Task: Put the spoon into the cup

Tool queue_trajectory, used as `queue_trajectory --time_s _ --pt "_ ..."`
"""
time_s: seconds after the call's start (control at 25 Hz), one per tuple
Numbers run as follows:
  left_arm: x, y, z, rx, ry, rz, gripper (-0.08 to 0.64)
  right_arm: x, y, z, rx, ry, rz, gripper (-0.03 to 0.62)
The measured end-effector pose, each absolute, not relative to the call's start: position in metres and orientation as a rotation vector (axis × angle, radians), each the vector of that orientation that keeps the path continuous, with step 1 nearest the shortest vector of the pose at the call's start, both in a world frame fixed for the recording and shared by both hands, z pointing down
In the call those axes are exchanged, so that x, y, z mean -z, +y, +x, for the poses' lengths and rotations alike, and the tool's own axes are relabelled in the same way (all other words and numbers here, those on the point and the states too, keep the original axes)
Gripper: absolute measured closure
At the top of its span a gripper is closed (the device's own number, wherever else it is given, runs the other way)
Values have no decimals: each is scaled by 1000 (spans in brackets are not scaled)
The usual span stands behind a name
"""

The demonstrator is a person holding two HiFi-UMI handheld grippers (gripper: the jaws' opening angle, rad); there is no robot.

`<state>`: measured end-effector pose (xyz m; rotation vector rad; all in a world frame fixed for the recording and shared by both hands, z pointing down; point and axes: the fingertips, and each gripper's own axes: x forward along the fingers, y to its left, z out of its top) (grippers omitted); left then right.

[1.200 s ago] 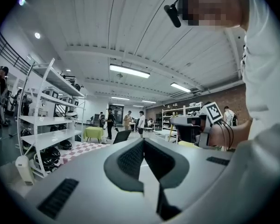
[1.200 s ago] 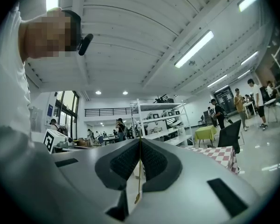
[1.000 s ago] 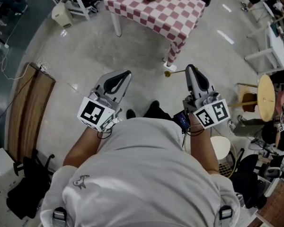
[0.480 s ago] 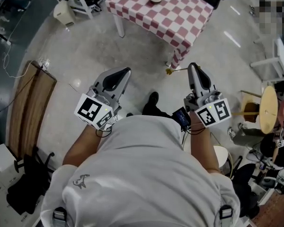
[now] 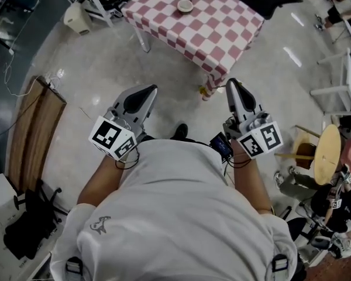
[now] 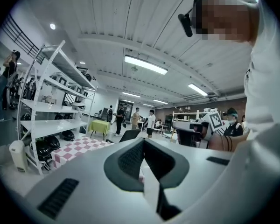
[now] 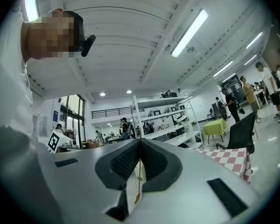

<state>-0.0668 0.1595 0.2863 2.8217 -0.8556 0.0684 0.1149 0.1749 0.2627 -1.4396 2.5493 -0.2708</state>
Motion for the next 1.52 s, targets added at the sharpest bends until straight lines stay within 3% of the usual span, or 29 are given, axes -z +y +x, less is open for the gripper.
queue_trajectory --time_s 0.8,1.52 --pt "-284 65 -24 -91 -839 2830 546 -259 79 152 271 2573 -1427 560" --pt "-281 -37 -59 -96 -646 2888 546 -257 -1 120 283 2471 -1580 559"
